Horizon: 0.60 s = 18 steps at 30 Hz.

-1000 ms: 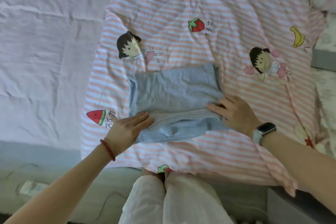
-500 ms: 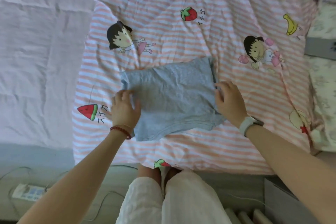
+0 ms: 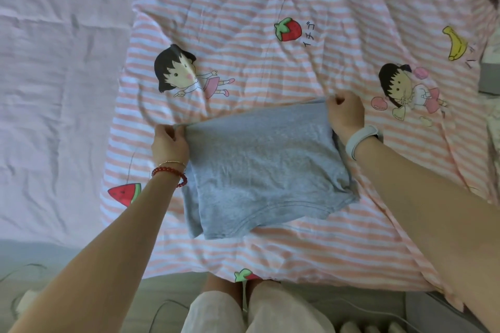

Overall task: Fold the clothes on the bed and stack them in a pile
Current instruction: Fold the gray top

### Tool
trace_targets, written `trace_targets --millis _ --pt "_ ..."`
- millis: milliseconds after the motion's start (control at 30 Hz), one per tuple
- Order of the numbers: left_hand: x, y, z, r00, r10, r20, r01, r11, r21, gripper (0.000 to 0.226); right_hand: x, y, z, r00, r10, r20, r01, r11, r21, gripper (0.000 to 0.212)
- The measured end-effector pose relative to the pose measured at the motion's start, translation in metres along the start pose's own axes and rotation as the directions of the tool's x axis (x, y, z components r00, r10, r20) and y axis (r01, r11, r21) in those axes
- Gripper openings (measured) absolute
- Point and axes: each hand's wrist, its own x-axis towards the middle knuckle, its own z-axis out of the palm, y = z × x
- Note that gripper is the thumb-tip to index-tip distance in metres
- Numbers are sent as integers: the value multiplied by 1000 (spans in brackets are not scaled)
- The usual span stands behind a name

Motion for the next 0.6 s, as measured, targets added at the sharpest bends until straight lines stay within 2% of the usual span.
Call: trace_targets --millis 67,100,167,233,300,333,367,433,500,567,600 --pt "-8 3 0 998 29 -56 -27 999 23 24 -8 5 -1 999 15 29 -16 999 51 21" --pt "-14 4 0 993 89 -79 -82 992 91 30 -14 8 -2 998 33 55 -37 996 84 26" --pt "-36 5 4 948 318 -16 -297 901 316 44 -32 15 -7 991 57 124 -71 992 107 35" --pt "-66 1 15 800 563 206 -590 677 441 55 -52 29 -14 978 71 197 -81 996 43 36" --pt "-98 -5 33 613 662 432 -784 439 439 66 -72 44 -22 966 77 246 -70 997 -40 35" --pt "-109 -8 41 559 640 527 -825 370 427 69 -79 50 -25 962 63 266 -46 996 -71 33" --pt "-117 -11 48 545 586 600 -837 339 429 71 -84 55 -28 958 39 285 -12 995 -94 31" --pt "-121 -18 60 569 450 688 -822 308 479 74 -89 57 -32 943 -9 333 44 994 -98 36" --pt "-117 -23 68 590 358 724 -807 303 507 74 -93 49 -36 919 -65 389 86 996 -37 46" --pt "-112 -21 65 559 331 760 -825 315 469 70 -98 34 -40 897 -146 417 176 984 -34 53" --pt "-109 -18 60 533 351 770 -833 374 407 64 -102 24 -41 886 -187 424 216 976 -21 55"
